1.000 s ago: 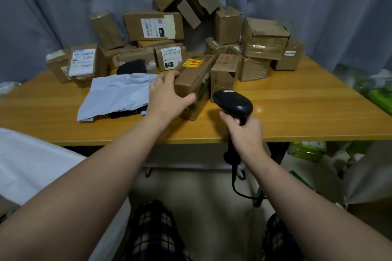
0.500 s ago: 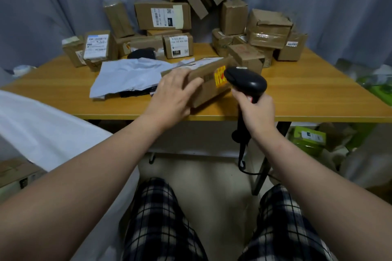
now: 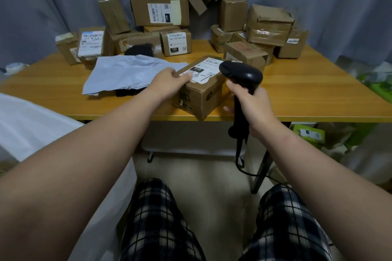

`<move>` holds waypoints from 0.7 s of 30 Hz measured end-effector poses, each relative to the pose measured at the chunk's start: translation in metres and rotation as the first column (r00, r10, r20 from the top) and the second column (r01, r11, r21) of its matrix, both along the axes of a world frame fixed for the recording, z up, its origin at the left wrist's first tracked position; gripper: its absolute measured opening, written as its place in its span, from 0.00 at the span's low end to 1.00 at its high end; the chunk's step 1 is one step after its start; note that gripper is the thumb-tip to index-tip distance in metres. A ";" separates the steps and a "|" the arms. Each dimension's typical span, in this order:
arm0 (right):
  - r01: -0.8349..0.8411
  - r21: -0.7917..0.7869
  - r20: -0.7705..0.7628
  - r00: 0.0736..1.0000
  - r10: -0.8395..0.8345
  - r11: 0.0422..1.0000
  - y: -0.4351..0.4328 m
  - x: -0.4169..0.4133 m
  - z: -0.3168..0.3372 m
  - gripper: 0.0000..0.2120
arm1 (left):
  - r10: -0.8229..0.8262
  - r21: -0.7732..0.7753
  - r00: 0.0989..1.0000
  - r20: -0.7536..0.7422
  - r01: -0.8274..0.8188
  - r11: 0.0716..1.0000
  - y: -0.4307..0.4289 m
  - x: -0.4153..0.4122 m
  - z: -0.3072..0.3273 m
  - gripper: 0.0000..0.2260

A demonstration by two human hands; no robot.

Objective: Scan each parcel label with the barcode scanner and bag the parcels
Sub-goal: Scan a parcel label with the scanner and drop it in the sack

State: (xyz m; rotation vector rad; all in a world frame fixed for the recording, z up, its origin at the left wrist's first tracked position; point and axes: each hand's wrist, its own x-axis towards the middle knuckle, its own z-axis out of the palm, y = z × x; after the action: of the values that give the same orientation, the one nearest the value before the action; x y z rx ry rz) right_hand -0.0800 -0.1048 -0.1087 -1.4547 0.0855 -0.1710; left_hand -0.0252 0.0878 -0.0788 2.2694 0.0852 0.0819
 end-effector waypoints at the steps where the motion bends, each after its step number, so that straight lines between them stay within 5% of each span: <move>1: -0.027 0.055 -0.024 0.999 0.028 0.998 0.002 0.001 0.001 0.18 | -0.034 -0.038 0.999 -0.040 0.033 0.999 0.002 0.001 0.000 0.30; 9: -0.074 0.103 0.038 0.997 0.071 0.992 0.023 -0.005 -0.013 0.23 | -0.172 -0.330 0.968 -0.182 0.104 0.938 0.008 -0.012 -0.006 0.34; 13: -0.075 0.008 0.144 0.987 0.073 0.997 0.016 -0.023 -0.017 0.22 | -0.212 -0.536 0.963 -0.167 0.092 0.839 0.007 -0.028 -0.009 0.24; 16: -0.050 -0.092 0.218 0.973 0.070 0.994 0.011 -0.033 -0.017 0.21 | -0.170 -0.522 0.973 -0.157 0.065 0.851 0.011 -0.034 -0.007 0.16; 21: 0.013 -0.194 0.293 0.955 0.046 0.981 0.005 -0.021 0.004 0.19 | -0.197 -0.514 0.973 -0.122 0.108 0.851 0.018 -0.039 0.010 0.29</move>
State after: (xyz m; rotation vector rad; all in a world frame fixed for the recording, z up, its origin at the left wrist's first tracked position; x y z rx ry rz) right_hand -0.1014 -0.1001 -0.1045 -1.6080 -0.1933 -0.3909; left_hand -0.0642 0.1054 -0.0688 1.7415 0.0111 -0.2016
